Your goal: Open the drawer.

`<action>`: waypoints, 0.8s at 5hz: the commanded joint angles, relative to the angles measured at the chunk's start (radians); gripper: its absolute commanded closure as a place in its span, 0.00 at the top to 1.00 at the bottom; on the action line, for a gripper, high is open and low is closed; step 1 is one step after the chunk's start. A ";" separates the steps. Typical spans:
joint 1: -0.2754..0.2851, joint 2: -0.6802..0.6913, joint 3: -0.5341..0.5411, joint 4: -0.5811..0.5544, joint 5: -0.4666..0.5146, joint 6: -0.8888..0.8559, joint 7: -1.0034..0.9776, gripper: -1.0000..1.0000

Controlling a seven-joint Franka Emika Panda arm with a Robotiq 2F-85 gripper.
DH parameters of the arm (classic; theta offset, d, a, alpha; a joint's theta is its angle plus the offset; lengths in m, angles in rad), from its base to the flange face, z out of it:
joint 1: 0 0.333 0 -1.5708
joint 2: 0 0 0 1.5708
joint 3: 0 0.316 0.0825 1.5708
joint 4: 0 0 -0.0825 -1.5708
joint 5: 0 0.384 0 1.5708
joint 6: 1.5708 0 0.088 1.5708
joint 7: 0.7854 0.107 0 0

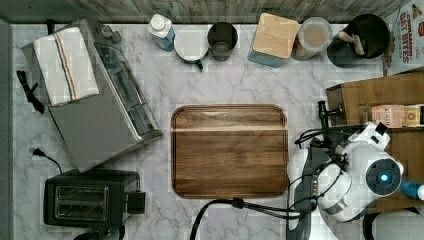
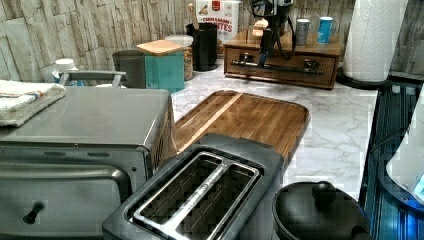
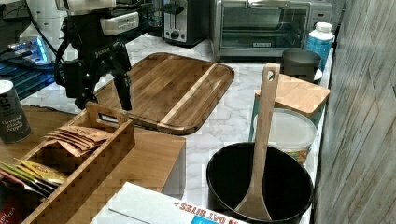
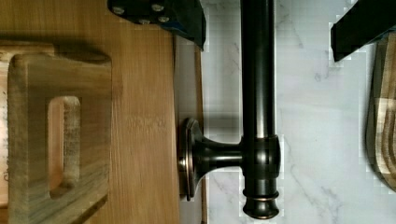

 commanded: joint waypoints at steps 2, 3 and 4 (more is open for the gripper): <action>0.073 -0.035 0.023 -0.145 -0.011 0.086 0.169 1.00; 0.086 -0.038 0.025 -0.151 -0.038 0.063 0.202 1.00; 0.062 0.019 0.025 -0.124 -0.068 0.065 0.123 1.00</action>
